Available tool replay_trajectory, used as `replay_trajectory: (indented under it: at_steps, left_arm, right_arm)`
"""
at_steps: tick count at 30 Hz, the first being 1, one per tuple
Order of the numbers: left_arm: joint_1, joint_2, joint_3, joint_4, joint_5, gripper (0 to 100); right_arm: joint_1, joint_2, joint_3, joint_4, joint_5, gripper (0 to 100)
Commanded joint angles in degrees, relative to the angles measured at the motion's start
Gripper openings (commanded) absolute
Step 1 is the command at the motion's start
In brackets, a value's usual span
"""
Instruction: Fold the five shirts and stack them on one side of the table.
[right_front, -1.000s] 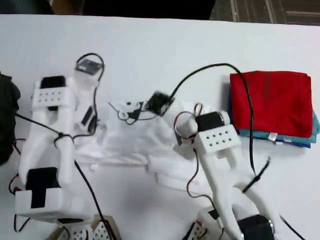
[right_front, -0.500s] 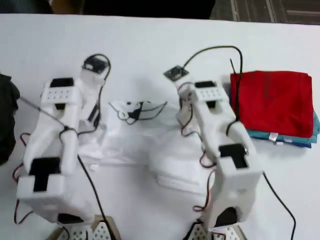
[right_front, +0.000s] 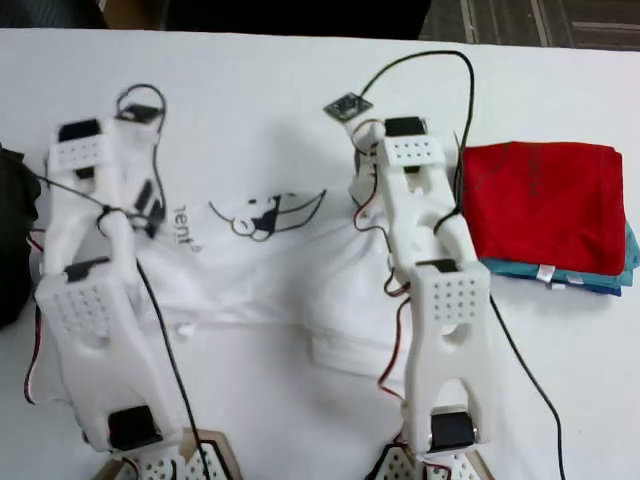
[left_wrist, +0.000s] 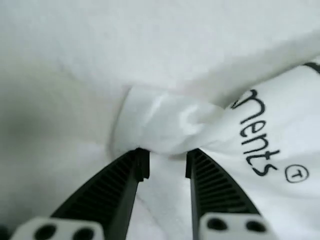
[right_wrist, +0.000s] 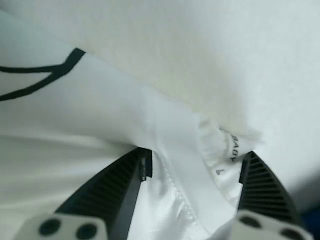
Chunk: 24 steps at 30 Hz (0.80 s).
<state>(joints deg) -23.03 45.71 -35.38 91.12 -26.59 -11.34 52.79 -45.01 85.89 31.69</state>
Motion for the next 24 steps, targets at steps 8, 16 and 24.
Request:
replay_trajectory:
  at_steps: [8, 16, 24]
  left_arm:
    - [-0.4, 16.7, -39.2, 11.3, -1.8, 14]
    - [-0.2, -1.3, -26.7, 11.4, -1.8, 14]
    - [2.5, -22.1, 9.0, 10.3, -2.5, 14]
  right_arm:
    - [-2.9, 6.0, -32.0, 12.3, 0.8, 28.3]
    - [-4.1, -9.0, -19.1, 12.5, 0.8, 28.3]
    - [-9.5, -34.8, 15.6, 12.2, 1.1, 28.3]
